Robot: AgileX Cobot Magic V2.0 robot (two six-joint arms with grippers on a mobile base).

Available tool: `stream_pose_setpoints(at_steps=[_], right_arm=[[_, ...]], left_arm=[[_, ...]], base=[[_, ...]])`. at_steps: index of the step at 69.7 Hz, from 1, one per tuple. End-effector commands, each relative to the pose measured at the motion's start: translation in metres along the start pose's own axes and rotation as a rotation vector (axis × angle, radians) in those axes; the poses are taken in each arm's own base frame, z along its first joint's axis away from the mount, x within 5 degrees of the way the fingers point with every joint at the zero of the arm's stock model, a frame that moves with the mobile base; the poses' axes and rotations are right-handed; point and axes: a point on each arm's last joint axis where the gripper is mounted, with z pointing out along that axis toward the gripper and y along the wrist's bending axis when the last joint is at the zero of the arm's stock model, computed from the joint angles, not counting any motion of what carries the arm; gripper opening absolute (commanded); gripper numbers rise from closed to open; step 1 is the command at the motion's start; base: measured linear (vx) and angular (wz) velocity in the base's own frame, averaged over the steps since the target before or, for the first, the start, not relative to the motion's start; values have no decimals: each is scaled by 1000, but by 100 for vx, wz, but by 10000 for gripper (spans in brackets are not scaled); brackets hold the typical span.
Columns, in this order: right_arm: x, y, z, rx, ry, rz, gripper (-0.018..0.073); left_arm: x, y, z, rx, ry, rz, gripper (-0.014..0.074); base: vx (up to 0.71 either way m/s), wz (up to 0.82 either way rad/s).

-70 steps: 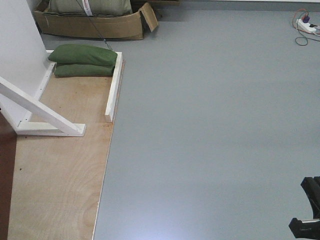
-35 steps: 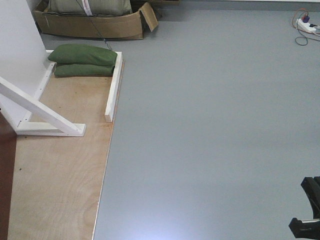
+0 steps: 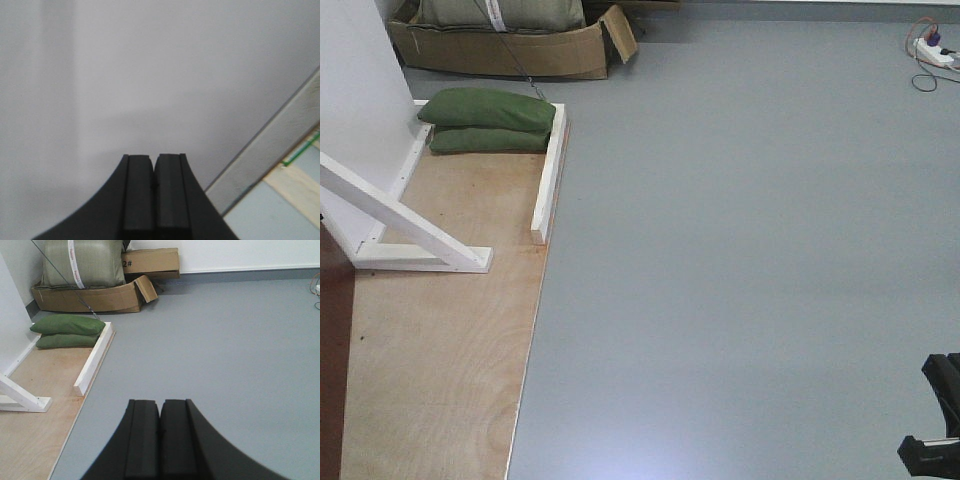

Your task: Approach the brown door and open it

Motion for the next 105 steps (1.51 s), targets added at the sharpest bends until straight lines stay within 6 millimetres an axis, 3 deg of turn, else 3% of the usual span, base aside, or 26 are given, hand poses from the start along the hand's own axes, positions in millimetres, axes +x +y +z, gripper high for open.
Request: stream_pose_setpoints(at_steps=[1,17,19,20,21,50,85,105], right_arm=[[-7,0,-1,1,-94,-17,0],[-7,0,-1,1,-94,-17,0],[-7,0,-1,1,-94,-17,0],[-7,0,-1,1,-94,-17,0],[-7,0,-1,1,-94,-17,0],[-7,0,-1,1,-93,-18,0],[-7,0,-1,1,-94,-17,0],[-7,0,-1,1,-94,-17,0]], left_arm=[[-17,-14,-20,192,40,-96,17],[-37,-10,-36,275,14,-140,17],[-41,-11,-40,312,11,-148,17],[-64,-17,-68,576,-4,-188,17],[-66,-17,-71,603,-5,-190,17],[-104,-13,-136,1066,-57,-230,17],[-98,-27,-203,1521,287,-466,17],[-78,-41,-250,1758,521,-480,17]], base=[[0,1],[0,0],[0,0],[0,0],[0,0],[0,0],[0,0],[0,0]])
